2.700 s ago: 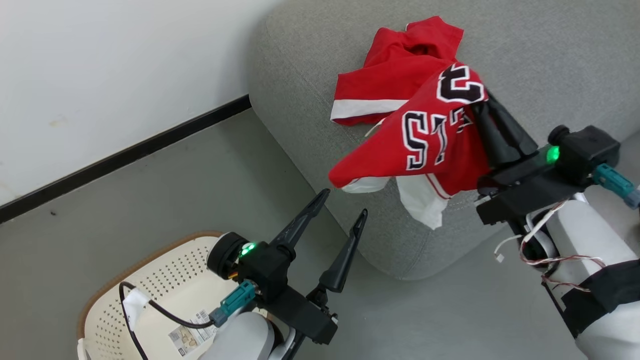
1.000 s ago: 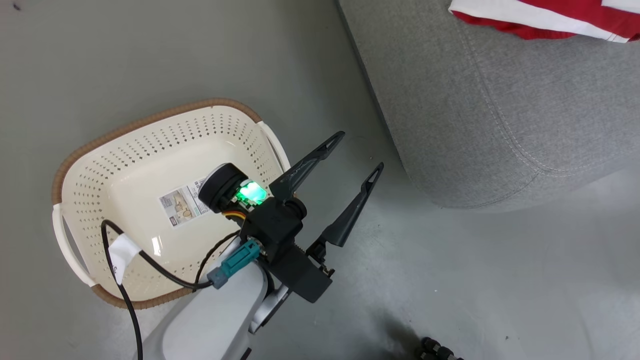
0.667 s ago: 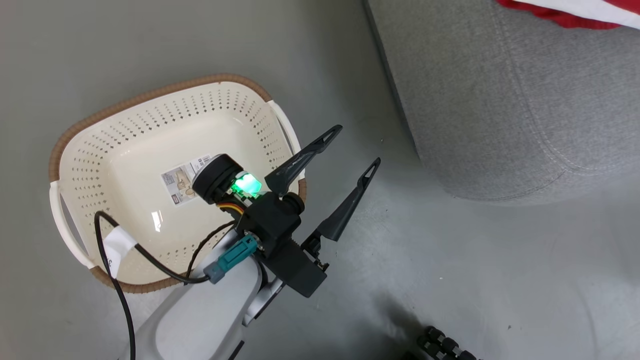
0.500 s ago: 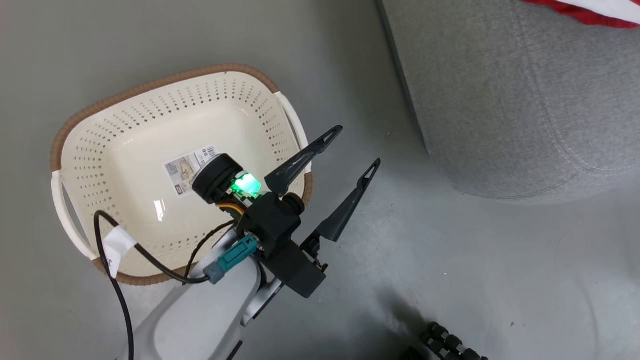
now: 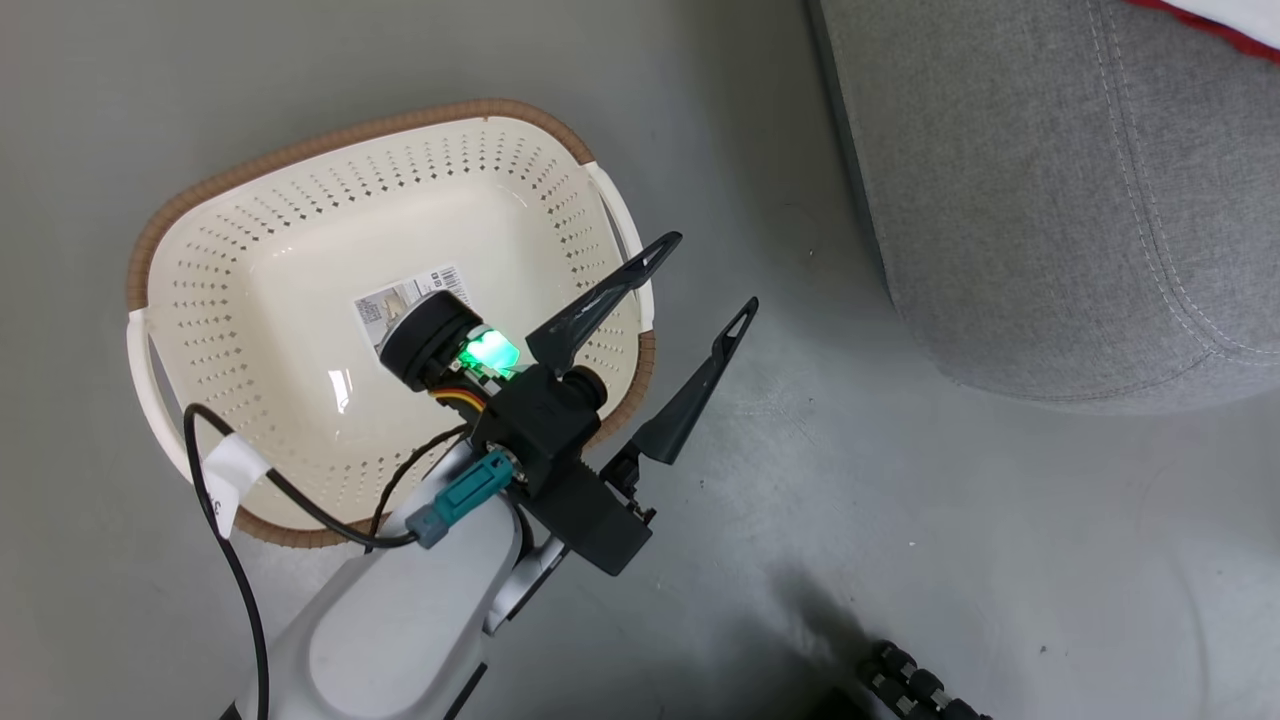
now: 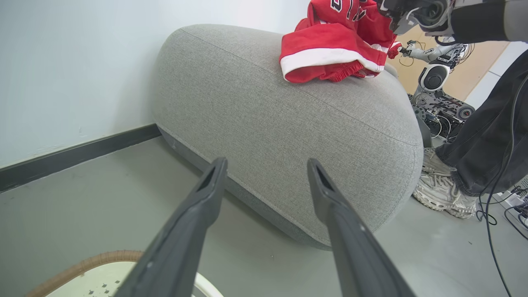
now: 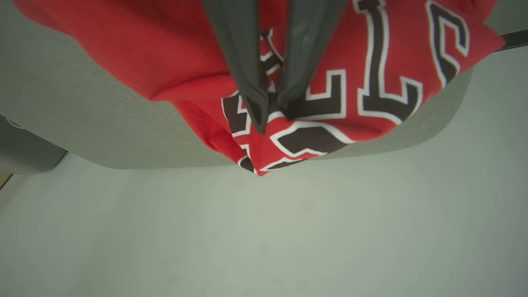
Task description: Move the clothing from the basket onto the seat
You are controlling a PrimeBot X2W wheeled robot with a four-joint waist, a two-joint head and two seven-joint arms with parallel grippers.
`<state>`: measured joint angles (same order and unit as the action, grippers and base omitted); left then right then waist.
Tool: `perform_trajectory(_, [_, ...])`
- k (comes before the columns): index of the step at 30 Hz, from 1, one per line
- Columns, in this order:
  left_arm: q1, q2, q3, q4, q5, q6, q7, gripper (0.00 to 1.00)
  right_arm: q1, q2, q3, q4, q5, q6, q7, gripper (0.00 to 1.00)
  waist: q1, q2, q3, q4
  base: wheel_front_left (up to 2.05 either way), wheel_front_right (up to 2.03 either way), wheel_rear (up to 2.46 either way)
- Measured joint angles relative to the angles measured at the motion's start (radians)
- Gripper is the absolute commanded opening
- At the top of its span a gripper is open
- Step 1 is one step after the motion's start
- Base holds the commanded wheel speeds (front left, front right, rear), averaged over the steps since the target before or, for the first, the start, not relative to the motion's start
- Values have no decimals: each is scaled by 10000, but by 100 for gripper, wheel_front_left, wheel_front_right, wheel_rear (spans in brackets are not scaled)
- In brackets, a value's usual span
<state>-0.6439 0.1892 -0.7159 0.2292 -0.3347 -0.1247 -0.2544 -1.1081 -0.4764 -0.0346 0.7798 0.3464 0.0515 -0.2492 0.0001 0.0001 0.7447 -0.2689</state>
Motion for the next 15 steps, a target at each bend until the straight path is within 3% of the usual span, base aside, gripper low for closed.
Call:
perform_trajectory(1, [-25, -27, 4, 12, 0, 0, 0, 100, 27, 23, 31, 69, 0, 67, 0, 26, 0, -1, -32, 18, 0, 0, 0])
perform_trajectory(2, [-37, -31, 13, 15, -19, 0, 0, 100, 58, 48, 71, 109, -2, 109, 0, 59, 0, 0, -64, 36, 0, 0, 0])
perform_trajectory(3, [-38, -29, 23, 36, -79, 0, 0, 100, 112, 63, 119, 150, -2, 119, 0, 100, 0, 0, -100, 51, 0, 0, 0])
perform_trajectory(15, [-32, -382, 251, 366, -257, 0, 0, 100, 1155, 389, 495, -82, -228, 339, -40, 100, -1, -1, -765, 211, 0, 0, 0])
